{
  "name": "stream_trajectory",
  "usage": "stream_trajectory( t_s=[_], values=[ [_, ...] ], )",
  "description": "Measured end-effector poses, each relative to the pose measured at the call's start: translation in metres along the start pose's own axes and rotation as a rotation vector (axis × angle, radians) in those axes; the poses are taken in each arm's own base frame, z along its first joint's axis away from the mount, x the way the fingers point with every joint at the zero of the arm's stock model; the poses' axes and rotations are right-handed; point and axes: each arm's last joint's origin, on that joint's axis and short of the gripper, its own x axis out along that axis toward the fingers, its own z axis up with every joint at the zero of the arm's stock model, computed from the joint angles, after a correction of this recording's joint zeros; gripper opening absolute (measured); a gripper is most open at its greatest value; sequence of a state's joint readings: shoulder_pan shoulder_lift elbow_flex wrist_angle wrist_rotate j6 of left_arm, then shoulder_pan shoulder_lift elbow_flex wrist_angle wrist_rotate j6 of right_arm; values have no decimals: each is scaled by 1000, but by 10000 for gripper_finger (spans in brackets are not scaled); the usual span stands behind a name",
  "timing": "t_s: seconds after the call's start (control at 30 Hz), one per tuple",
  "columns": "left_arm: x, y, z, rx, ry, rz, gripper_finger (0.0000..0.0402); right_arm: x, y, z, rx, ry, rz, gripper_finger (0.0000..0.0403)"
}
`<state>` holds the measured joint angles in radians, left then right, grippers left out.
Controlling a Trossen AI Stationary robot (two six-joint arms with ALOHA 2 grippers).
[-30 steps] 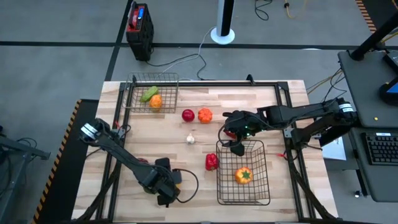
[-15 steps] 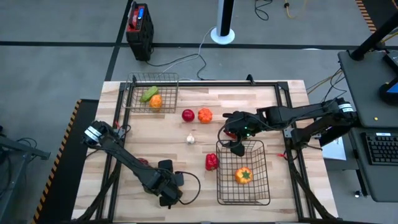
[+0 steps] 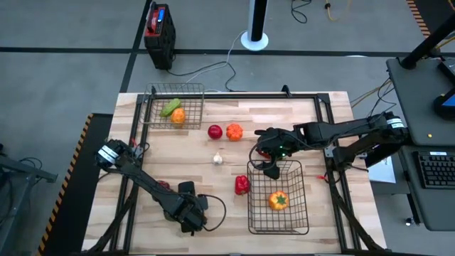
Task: Sort produce into baskets
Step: Put the yellow lemon into the black wire basket
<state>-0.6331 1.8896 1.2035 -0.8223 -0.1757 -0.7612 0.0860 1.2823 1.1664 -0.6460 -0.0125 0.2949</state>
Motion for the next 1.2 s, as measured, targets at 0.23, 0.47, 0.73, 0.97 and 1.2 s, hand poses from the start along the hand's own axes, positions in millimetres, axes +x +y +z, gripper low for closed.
stream_trajectory(
  t_s=[0.23,0.47,0.73,0.97,1.2],
  values=[
    [-8,0,4,67,-62,29,221,0,8,-1,-35,-13,1,345],
    [-48,11,13,94,-303,142,229,2,30,-6,-145,-101,-62,345],
    [-118,37,16,54,-730,323,230,14,60,-7,-316,-413,46,345],
    [-156,36,29,148,-998,247,231,18,71,-15,-444,-753,-22,343],
    [-144,36,42,209,-1133,140,231,22,75,-21,-484,-851,111,341]
  ],
)
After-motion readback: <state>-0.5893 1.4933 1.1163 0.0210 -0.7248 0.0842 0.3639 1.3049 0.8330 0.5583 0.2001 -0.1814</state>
